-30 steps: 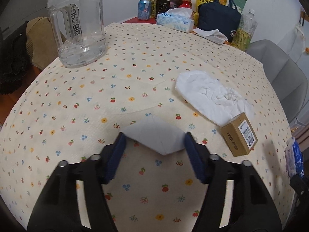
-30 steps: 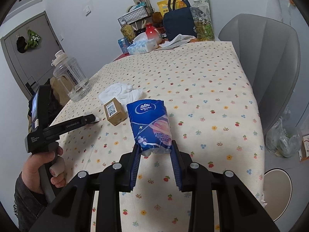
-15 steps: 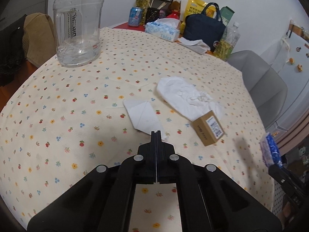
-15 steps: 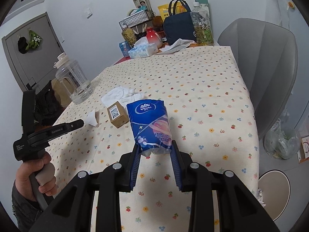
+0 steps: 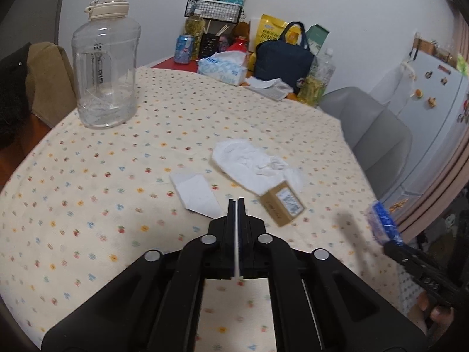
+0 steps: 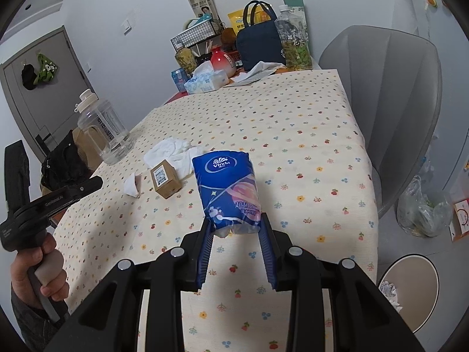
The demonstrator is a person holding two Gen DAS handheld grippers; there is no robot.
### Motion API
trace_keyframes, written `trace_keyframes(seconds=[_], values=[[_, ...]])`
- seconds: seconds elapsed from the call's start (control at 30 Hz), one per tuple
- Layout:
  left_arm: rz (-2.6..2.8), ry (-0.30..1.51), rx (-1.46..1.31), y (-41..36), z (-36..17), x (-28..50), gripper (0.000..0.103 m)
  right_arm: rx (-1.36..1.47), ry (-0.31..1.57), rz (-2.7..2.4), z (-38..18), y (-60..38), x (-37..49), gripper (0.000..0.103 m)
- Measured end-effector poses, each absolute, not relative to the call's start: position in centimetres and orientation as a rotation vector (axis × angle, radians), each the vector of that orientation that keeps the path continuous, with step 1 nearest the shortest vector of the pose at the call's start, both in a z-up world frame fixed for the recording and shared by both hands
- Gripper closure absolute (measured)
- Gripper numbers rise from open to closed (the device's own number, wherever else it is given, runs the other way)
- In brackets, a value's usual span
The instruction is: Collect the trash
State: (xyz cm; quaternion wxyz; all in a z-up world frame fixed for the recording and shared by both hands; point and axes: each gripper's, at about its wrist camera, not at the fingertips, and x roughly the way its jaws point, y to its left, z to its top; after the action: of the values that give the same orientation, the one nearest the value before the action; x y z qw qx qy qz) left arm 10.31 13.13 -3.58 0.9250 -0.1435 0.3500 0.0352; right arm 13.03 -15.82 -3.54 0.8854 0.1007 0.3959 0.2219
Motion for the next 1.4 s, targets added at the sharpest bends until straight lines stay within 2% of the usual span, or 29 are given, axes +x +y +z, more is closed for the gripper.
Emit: trace_keyframes(seconds=[0.03, 0.07, 0.23, 0.33, 0.37, 0.6, 0.63, 0.67, 0.7, 0.73, 0.77, 0.87, 1.4], values=[[0.085, 0.737, -0.287, 13.5, -3.8, 10.8, 0.057, 0.212, 0.825, 0.461, -3.6, -15.9, 13.1, 0.071], [0.103, 0.739, -0.29, 14.0, -4.0, 11.1, 0.033, 0.217, 0.828, 0.463, -3.7, -15.9, 13.1, 0.071], [0.169, 0.769, -0.294, 15.7, -5.2, 13.1, 0.031, 0.226, 0.837, 0.469, -4.2, -15.6, 13.8, 0.071], [0.182, 0.796, -0.272, 15.7, -6.1, 14.1, 0.019, 0.228, 0.84, 0.47, -4.4, -15.6, 14.0, 0.071], [0.194, 0.809, -0.263, 15.5, -6.5, 14.7, 0.019, 0.229, 0.842, 0.468, -4.5, -15.6, 14.1, 0.071], [0.317, 0.861, -0.249, 14.9, -8.6, 17.0, 0.019, 0.244, 0.85, 0.46, -5.0, -16.2, 14.4, 0.071], [0.324, 0.86, -0.25, 14.8, -8.6, 17.0, 0.022, 0.244, 0.852, 0.459, -5.1, -16.2, 14.5, 0.071], [0.325, 0.868, -0.254, 14.7, -8.8, 17.2, 0.032, 0.246, 0.854, 0.458, -5.1, -16.3, 14.5, 0.071], [0.335, 0.871, -0.245, 14.6, -8.8, 17.3, 0.037, 0.246, 0.856, 0.456, -5.2, -16.2, 14.6, 0.071], [0.337, 0.868, -0.239, 14.5, -8.7, 17.2, 0.055, 0.245, 0.858, 0.456, -5.3, -16.2, 14.6, 0.071], [0.341, 0.868, -0.245, 14.7, -8.7, 17.1, 0.062, 0.245, 0.859, 0.456, -5.3, -16.2, 14.6, 0.071], [0.308, 0.857, -0.282, 15.1, -8.4, 16.6, 0.072, 0.243, 0.858, 0.456, -5.2, -16.1, 14.6, 0.071], [0.171, 0.72, -0.256, 10.2, -3.0, 12.9, 0.073, 0.241, 0.81, 0.448, -3.3, -17.3, 13.4, 0.071]])
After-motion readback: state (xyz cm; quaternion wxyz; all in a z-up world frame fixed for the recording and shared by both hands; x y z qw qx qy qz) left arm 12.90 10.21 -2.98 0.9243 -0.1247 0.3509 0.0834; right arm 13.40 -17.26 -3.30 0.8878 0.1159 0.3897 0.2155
